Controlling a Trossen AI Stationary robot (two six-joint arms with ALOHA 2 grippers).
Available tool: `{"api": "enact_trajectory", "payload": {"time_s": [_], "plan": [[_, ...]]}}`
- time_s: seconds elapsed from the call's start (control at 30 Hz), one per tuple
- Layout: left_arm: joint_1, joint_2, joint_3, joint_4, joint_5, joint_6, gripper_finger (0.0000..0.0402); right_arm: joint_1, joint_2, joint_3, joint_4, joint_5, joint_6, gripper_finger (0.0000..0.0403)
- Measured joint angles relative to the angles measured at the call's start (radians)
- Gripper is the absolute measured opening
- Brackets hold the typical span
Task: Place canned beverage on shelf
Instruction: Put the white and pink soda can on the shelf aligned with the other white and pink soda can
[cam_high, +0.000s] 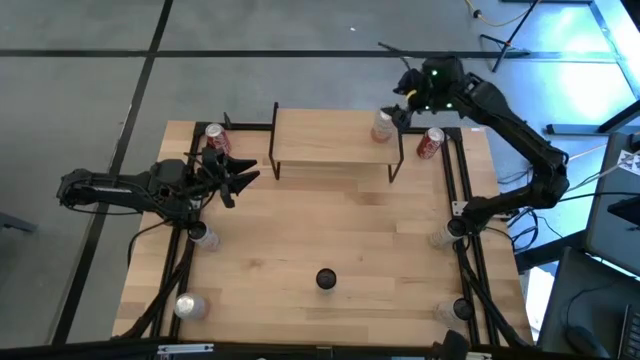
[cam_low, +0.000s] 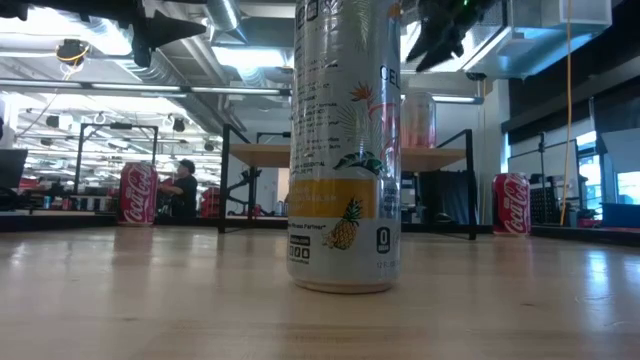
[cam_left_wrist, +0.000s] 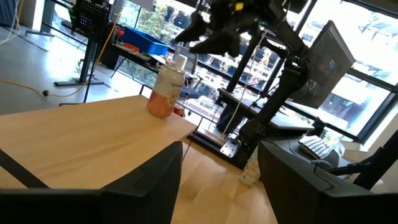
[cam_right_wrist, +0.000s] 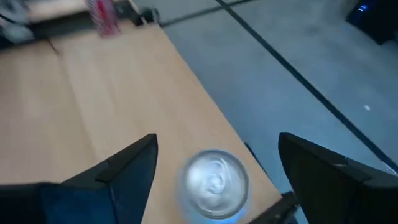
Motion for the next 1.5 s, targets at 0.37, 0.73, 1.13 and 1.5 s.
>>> {"api": "enact_trajectory", "payload": {"time_s": [0.37, 0.73, 1.13, 1.5], "plan": [[0.0, 0.008, 0.0, 0.027, 0.001, -0.007, 0.0204, 0.23, -0.043, 0.103, -0.158, -0.052, 0.216, 0.0321], [0.0, 0.176, 0.147, 0.074, 0.06, 0.059, 0.0204, 0.556, -0.085, 0.103, -0.268, 0.052, 0.338, 0.0321], [-0.018, 0.395, 0.335, -0.113, 0.226, 0.127, 0.0204, 0.808, -0.168, 0.103, -0.561, 0.327, 0.638, 0.0321], [-0.029, 0.413, 0.335, -0.128, 0.169, 0.124, 0.0204, 0.945, -0.192, 0.078, -0.72, 0.392, 0.852, 0.0321]]}}
